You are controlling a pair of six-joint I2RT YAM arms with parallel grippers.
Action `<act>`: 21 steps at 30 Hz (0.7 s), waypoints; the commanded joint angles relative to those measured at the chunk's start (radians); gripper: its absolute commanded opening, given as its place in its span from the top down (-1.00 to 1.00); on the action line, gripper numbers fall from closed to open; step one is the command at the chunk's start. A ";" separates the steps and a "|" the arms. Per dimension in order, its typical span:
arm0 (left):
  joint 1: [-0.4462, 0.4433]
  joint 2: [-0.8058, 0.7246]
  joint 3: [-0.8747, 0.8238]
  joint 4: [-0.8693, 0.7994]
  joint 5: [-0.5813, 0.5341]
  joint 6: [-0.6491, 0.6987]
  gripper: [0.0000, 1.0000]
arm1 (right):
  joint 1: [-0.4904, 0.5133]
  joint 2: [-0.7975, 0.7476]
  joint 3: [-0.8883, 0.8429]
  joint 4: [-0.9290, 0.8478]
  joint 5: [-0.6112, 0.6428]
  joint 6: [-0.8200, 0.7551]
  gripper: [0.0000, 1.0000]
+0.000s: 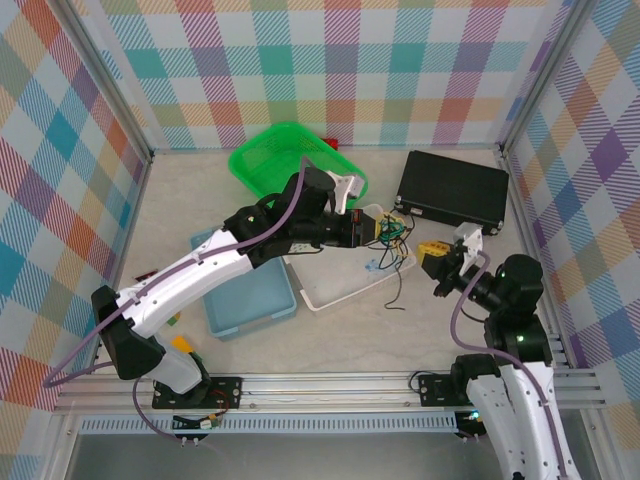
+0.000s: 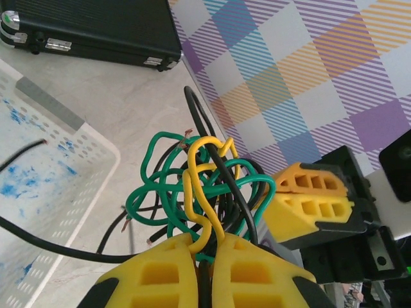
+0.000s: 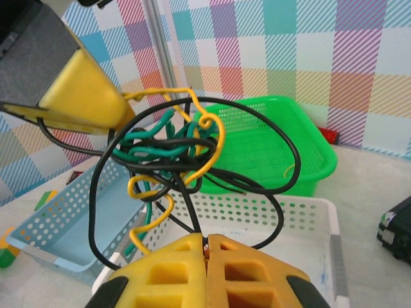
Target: Untangle the cables
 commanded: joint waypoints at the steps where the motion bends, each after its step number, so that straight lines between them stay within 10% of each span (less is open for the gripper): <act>1: 0.031 -0.026 0.024 0.086 -0.052 -0.013 1.00 | -0.001 -0.038 -0.032 -0.172 0.058 0.027 1.00; 12: 0.026 0.003 0.074 0.135 0.024 0.060 1.00 | -0.007 0.028 0.036 -0.258 0.701 0.139 1.00; 21: -0.052 0.101 0.094 0.245 0.053 0.090 1.00 | -0.299 0.360 0.270 -0.305 0.803 0.087 1.00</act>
